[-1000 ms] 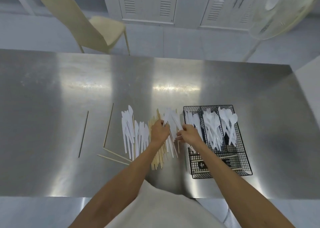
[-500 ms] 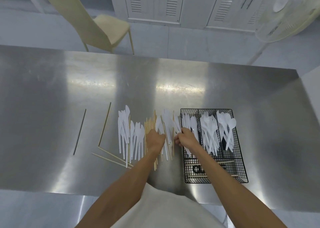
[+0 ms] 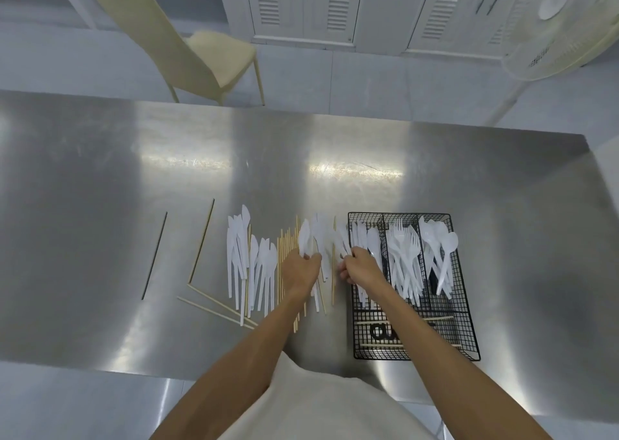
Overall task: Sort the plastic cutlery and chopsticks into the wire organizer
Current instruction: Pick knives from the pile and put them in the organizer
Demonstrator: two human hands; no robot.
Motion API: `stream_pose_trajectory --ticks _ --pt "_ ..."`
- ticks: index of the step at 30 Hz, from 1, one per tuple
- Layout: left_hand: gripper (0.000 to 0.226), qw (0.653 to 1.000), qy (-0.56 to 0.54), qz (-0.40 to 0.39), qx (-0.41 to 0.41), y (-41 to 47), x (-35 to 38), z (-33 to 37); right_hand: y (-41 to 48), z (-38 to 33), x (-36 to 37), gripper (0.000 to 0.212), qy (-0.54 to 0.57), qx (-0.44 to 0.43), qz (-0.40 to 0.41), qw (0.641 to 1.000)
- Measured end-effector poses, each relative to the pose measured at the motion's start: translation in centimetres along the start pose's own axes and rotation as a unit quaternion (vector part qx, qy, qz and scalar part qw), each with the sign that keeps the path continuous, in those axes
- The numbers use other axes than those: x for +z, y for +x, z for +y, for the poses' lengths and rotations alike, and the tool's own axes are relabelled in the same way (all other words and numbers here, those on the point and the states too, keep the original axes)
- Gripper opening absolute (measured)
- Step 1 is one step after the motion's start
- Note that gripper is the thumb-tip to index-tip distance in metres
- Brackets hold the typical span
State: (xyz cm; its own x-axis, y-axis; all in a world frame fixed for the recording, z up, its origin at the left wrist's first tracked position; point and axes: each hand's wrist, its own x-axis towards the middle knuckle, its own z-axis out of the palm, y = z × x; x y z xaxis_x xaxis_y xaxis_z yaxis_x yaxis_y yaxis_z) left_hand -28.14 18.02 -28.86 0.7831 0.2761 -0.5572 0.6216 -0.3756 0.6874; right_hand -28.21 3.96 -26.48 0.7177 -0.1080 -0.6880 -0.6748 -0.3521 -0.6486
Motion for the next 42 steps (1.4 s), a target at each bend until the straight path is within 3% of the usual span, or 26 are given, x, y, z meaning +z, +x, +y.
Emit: stream_pose_trajectory --ticks 4,12,16,27,35,38,42 --pt "0.015 0.998 -0.049 -0.033 0.028 -0.5 0.9 1.2 -0.2 0.3 -1.2 0.018 0.033 0.007 0.014 0.999" --pt "0.018 0.989 -0.044 -0.106 0.088 -1.6 4.7 3.4 -0.4 2.6 -3.9 0.022 0.083 0.004 0.051 0.995" --pt "0.026 0.991 -0.07 -0.1 0.058 -2.2 6.0 4.0 -0.7 3.6 -4.7 0.034 0.116 0.006 0.079 0.99" --pt "0.042 0.995 -0.015 -0.088 0.041 -2.9 7.3 4.8 -0.5 3.8 -5.3 0.017 0.098 0.013 0.101 0.99" --pt "0.037 0.995 0.015 -0.087 0.049 -2.8 7.6 5.0 0.2 3.6 -6.0 0.028 0.072 0.017 0.13 0.989" --pt "0.046 0.994 0.031 -0.093 0.056 -2.9 7.6 5.1 0.3 3.5 -6.0 0.022 0.051 0.011 0.131 0.99" --pt "0.04 0.991 0.047 -0.104 0.063 -3.2 7.4 5.4 0.3 3.3 -5.8 0.017 0.043 0.01 0.13 0.991"
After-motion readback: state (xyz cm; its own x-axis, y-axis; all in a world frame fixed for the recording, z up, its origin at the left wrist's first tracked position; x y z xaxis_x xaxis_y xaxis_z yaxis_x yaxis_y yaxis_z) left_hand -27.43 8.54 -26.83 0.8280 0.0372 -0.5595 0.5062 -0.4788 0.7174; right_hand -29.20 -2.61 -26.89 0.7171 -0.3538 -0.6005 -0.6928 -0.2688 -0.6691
